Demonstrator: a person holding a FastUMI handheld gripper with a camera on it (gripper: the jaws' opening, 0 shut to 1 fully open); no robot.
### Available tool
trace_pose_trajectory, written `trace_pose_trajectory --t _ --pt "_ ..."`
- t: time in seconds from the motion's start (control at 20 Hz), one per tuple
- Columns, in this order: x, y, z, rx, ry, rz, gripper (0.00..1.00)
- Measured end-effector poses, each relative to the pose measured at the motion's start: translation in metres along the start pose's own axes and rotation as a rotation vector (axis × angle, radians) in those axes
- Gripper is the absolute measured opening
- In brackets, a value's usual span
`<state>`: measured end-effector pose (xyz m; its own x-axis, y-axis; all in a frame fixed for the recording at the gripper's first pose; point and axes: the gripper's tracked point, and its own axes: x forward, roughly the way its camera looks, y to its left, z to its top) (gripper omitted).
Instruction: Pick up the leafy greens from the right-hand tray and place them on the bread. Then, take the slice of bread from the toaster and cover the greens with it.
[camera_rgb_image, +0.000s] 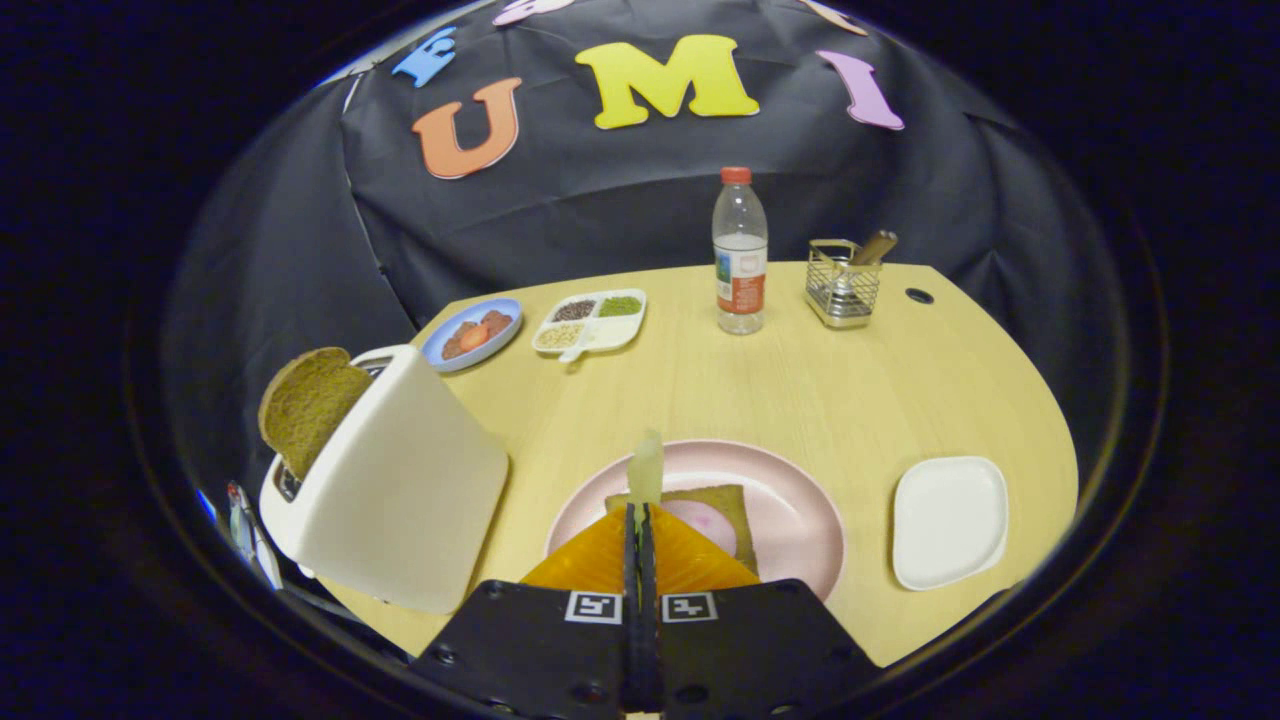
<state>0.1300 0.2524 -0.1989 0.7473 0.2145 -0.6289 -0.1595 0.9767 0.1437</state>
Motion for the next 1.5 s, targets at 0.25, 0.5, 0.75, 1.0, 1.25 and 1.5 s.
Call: trace_pose_trajectory --t 0.25,0.5,0.75,1.0,1.25,1.5 --pt "0.019 -0.026 -0.006 0.060 0.019 -0.025 0.00" --pt "0.028 -0.043 -0.003 0.071 -0.018 -0.033 0.05" --pt "0.030 -0.059 -0.002 0.060 -0.048 -0.043 0.21" --pt "0.007 -0.077 0.020 0.023 -0.178 -0.081 0.49" --pt "-0.030 -0.085 0.046 -0.032 -0.315 -0.138 0.80" --pt "-0.070 -0.077 0.067 -0.096 -0.434 -0.206 0.94"
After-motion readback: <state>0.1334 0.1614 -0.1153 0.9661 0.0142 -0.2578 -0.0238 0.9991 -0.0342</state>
